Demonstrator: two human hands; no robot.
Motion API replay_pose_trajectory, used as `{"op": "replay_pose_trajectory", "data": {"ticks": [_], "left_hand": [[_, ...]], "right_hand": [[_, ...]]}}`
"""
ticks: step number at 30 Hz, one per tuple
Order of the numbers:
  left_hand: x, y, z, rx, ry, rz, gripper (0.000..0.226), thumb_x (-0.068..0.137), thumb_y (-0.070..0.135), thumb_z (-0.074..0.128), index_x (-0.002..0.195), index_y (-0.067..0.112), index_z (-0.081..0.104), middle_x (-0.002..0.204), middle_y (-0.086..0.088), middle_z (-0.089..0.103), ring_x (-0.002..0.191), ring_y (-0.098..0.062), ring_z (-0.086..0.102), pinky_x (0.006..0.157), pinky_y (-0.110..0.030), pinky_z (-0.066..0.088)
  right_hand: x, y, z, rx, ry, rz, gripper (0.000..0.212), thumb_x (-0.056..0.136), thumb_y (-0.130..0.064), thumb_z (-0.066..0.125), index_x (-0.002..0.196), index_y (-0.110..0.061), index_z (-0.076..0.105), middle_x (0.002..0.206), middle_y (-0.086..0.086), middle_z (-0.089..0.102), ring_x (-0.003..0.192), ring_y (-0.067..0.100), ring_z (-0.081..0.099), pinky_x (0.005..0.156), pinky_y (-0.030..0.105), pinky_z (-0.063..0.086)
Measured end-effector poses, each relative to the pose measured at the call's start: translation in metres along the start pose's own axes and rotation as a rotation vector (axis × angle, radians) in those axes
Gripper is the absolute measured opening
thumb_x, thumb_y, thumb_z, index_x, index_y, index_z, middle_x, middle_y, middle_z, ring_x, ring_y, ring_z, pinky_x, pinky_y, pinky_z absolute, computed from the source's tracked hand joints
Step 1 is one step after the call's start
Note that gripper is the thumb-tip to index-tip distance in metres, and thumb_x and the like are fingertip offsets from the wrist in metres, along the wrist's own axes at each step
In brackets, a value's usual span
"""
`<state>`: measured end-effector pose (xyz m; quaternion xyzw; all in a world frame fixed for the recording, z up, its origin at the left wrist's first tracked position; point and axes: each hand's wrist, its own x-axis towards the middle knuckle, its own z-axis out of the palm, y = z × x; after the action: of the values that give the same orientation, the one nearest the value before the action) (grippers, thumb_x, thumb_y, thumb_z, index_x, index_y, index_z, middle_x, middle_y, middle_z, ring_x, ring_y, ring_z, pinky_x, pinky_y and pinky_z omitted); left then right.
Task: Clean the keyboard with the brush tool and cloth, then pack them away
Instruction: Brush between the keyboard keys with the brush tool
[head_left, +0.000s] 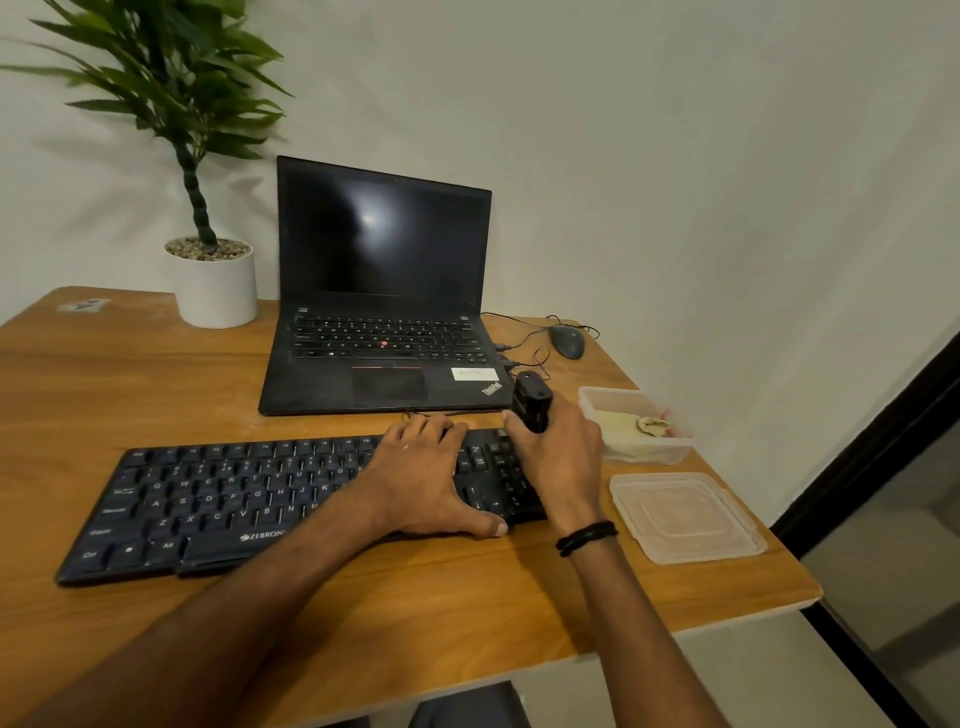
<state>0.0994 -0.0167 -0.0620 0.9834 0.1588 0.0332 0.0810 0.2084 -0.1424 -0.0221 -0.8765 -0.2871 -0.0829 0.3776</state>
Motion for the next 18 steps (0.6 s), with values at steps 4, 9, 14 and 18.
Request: {"op": "replay_pose_trajectory", "data": {"ticks": [4,9,14,18], "left_hand": [[0.0016,0.0,0.0006,0.017,-0.003,0.011,0.134,0.059,0.103,0.045,0.16,0.019,0.018,0.161,-0.003,0.026,0.145,-0.024,0.025,0.124,-0.047,0.02],[0.0012,0.0008,-0.0008,0.012,-0.014,0.01,0.133,0.061,0.102,0.048,0.161,0.019,0.018,0.161,-0.003,0.026,0.145,-0.024,0.025,0.124,-0.046,0.019],[0.0018,-0.0006,-0.0015,0.017,-0.006,0.004,0.134,0.059,0.103,0.046,0.16,0.019,0.017,0.159,-0.003,0.027,0.145,-0.024,0.026,0.124,-0.047,0.019],[0.0,0.0002,0.0028,0.018,-0.026,0.013,0.138,0.054,0.105,0.038,0.16,0.021,0.018,0.16,-0.003,0.027,0.145,-0.025,0.026,0.124,-0.048,0.02]], "right_hand": [[0.0037,0.0038,-0.0041,0.037,-0.071,0.01,0.032,0.087,-0.044,0.07,0.11,-0.022,0.066,0.093,-0.012,0.066,0.083,0.001,0.059,0.062,0.006,0.038],[0.0058,0.009,-0.005,0.045,-0.1,-0.004,0.034,0.085,-0.046,0.071,0.111,-0.024,0.066,0.099,-0.009,0.069,0.097,0.011,0.062,0.077,0.021,0.05],[0.0062,0.0073,-0.0071,0.046,0.006,0.032,0.038,0.087,-0.044,0.07,0.116,-0.019,0.066,0.107,-0.003,0.071,0.101,0.014,0.065,0.067,0.015,0.041],[0.0024,0.0058,-0.0036,0.124,-0.186,0.009,0.031,0.084,-0.044,0.074,0.107,-0.025,0.067,0.091,-0.012,0.066,0.089,0.007,0.065,0.063,0.014,0.046]]}}
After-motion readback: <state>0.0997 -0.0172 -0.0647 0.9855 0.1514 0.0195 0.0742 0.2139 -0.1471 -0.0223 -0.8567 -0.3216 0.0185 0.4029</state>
